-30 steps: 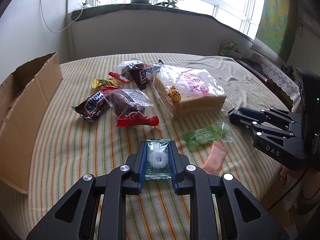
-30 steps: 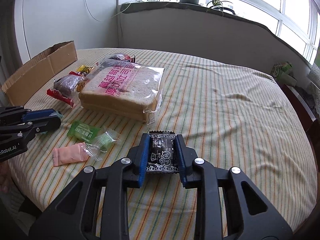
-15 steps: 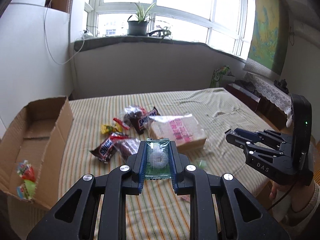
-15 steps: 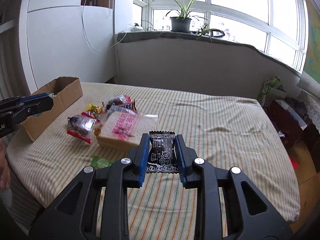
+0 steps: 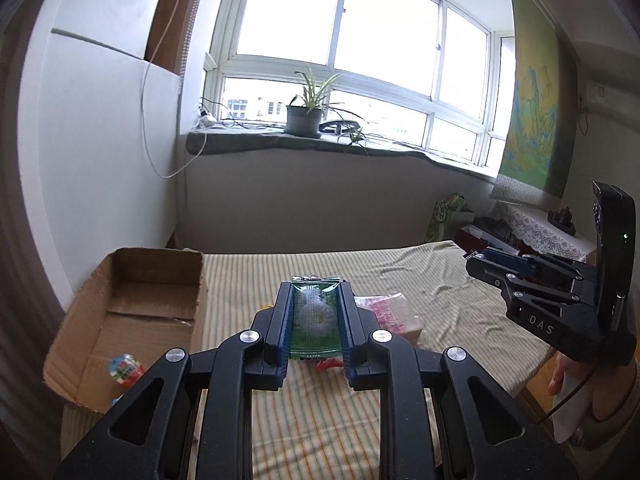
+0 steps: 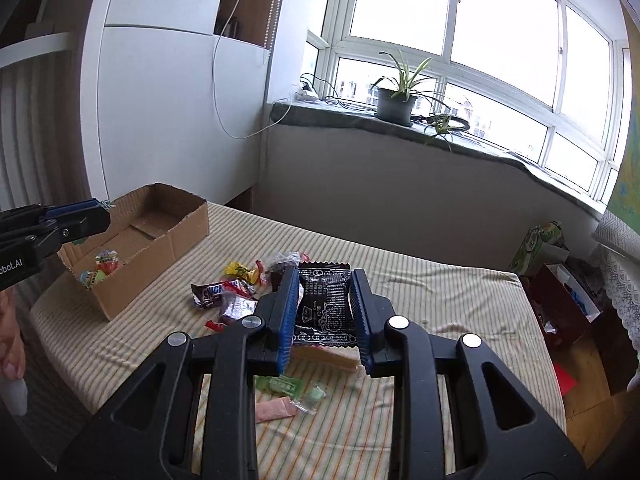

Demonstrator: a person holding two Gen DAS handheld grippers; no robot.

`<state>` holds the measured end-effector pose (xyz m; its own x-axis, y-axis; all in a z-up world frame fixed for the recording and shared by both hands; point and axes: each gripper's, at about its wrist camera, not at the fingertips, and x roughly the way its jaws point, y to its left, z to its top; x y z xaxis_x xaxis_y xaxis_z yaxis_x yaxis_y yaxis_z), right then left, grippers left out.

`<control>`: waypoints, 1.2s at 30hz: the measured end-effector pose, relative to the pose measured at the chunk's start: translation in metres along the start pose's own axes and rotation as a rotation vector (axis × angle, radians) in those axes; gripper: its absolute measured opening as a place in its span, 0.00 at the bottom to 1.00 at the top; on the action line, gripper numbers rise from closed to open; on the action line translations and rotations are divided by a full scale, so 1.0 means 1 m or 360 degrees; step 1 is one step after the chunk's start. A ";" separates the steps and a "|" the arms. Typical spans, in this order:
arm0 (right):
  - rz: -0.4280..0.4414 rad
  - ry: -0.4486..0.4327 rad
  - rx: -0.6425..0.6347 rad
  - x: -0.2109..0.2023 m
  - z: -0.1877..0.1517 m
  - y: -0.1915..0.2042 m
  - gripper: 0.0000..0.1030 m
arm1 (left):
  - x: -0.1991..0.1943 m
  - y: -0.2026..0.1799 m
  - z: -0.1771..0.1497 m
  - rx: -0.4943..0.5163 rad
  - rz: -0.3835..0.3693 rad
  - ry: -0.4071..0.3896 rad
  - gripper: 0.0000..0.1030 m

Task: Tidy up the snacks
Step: 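Carry both packets into the cardboard box and open both tools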

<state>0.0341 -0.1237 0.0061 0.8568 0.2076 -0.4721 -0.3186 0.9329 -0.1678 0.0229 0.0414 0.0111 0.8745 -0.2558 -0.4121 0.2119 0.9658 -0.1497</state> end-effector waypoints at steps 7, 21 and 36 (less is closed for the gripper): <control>0.0209 0.0038 -0.0145 0.034 0.019 0.074 0.26 | -0.018 0.060 -0.013 -0.0119 0.0162 -0.0016 0.19; 0.0628 -0.0035 -0.0322 0.071 0.055 0.200 0.26 | -0.036 0.156 -0.011 -0.0289 0.0445 -0.0049 0.19; 0.0717 0.0133 -0.0299 0.130 0.038 0.219 0.43 | -0.001 0.177 -0.030 -0.0340 0.0485 0.0089 0.60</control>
<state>0.0916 0.1187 -0.0589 0.5841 0.5468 -0.5999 -0.7241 0.6850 -0.0807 0.0465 0.2109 -0.0420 0.8570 0.0342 -0.5143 -0.1554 0.9685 -0.1945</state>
